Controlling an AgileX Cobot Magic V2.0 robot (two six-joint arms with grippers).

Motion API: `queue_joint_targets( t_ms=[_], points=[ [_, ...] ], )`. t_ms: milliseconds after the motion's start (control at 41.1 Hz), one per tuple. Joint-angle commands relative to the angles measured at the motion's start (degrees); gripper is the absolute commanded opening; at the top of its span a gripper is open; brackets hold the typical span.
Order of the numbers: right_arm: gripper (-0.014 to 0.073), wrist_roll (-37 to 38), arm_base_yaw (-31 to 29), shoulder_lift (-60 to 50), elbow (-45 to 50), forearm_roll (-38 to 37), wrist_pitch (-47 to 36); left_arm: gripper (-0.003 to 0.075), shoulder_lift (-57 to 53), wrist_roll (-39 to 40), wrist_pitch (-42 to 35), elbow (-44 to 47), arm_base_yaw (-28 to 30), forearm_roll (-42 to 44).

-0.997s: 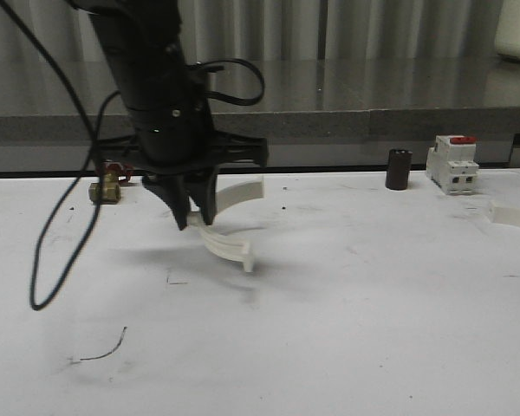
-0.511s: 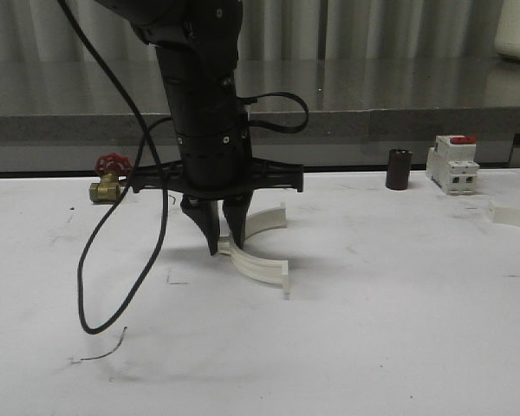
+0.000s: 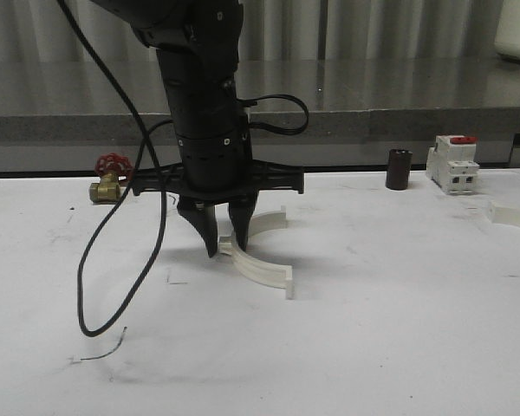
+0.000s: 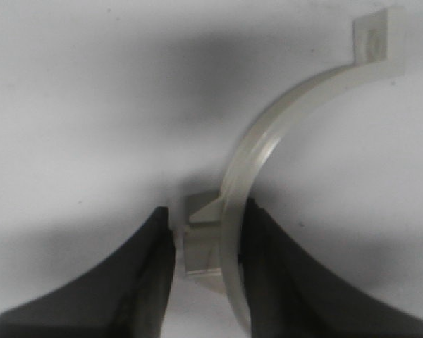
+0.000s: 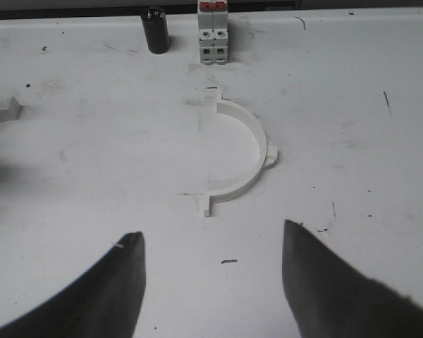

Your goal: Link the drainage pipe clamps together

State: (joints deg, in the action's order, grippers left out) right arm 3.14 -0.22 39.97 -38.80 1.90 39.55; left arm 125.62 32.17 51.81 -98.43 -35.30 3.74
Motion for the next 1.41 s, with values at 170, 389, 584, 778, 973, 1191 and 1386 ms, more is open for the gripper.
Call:
queue_joint_targets(
  t_ms=[170, 389, 584, 778, 973, 1191, 1386],
  points=[
    [0.0459, -0.4, 0.0, 0.2, -1.9, -0.6, -3.4, 0.0318, -6.6, -2.5, -0.3, -1.8, -0.3, -0.9],
    [0.0459, -0.4, 0.0, 0.2, -1.9, -0.6, -3.4, 0.0318, -16.2, -19.0, 3.9, -1.3, 0.9, -0.8],
    [0.0459, -0.4, 0.0, 0.2, -1.9, -0.6, -3.4, 0.0314, -30.7, -33.6, 0.3, 6.9, 4.0, -4.9],
    [0.0459, -0.4, 0.0, 0.2, -1.9, -0.6, -3.4, 0.0314, -48.7, -44.2, -9.0, 23.5, 10.8, -14.1],
    [0.0459, -0.4, 0.0, 0.2, -1.9, -0.6, -3.4, 0.0314, -68.6, -44.9, -21.1, 43.6, 17.5, -14.4],
    [0.0459, -0.4, 0.0, 0.2, -1.9, -0.6, -3.4, 0.0314, -88.3, -45.0, -23.0, 60.3, 18.3, -13.3],
    [0.0459, -0.4, 0.0, 0.2, -1.9, -0.6, -3.4, 0.0314, -101.6, -44.9, -23.3, 65.5, 18.3, -14.4]
  ],
)
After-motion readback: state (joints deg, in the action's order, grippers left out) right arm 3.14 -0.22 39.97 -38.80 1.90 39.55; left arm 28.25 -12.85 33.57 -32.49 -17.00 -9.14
